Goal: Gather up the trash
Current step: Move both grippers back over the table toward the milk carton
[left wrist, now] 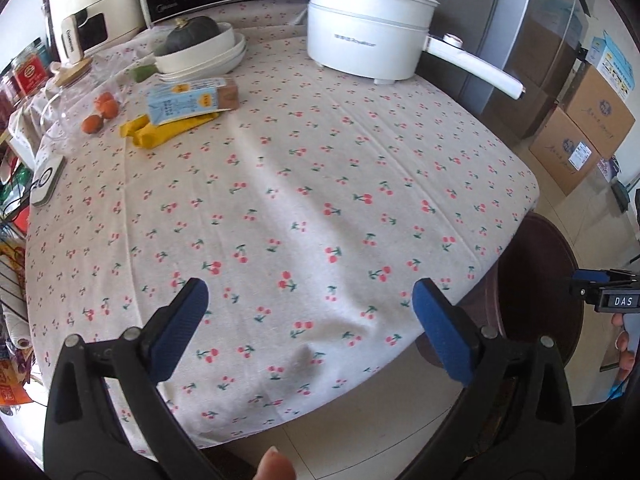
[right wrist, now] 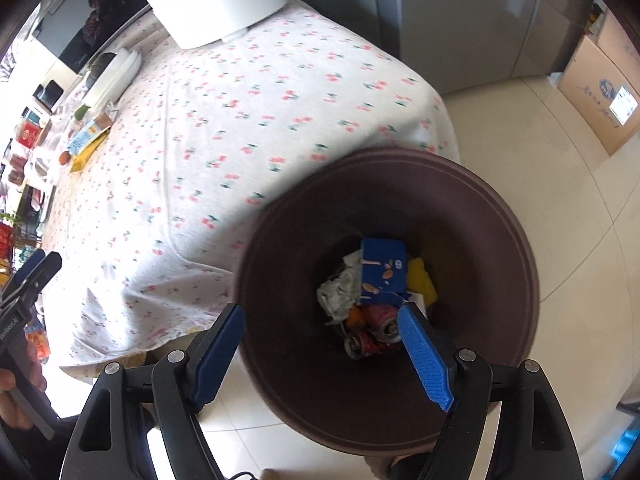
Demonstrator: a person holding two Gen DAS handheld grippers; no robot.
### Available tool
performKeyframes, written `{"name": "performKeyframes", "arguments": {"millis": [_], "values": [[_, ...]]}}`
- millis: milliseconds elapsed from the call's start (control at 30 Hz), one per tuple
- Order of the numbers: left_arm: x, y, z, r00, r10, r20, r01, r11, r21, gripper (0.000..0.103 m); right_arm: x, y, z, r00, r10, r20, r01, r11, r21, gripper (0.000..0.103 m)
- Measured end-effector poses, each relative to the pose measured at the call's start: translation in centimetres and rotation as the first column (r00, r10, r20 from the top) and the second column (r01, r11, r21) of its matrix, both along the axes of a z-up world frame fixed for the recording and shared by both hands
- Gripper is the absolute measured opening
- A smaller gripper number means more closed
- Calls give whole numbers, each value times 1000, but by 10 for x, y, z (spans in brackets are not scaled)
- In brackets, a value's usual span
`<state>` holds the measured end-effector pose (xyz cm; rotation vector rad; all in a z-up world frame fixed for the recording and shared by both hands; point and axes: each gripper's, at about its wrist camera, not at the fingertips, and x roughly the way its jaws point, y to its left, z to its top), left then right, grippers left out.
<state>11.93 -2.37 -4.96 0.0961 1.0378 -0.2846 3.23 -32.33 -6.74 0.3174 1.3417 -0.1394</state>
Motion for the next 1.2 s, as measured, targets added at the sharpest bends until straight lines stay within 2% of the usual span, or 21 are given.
{"name": "performKeyframes", "arguments": {"millis": [167,433,567,700,900,1067,1200], "values": [[7,50,-3,993,111,-35,-111,994,14,102,24,39,9,998,64,29,-63,998,-17,83],[12,138,-5,957,278,-83,-279,960,3,102,60,108,13,983,170,62,-164,982,-95,84],[21,174,-6,943,324,-78,-325,946,6,102,81,141,6,981,188,41,-185,980,-75,84],[45,208,-14,922,382,-72,-381,924,21,102,107,175,1,976,218,-11,-218,971,-102,84],[80,236,-44,916,399,-35,-397,916,55,102,173,229,12,985,171,18,-170,984,-48,84],[106,242,-56,936,352,-4,-351,934,66,102,236,272,18,992,115,54,-113,993,-32,84],[116,241,-59,954,300,30,-301,951,72,102,285,296,15,996,44,79,-46,999,20,84]]}}
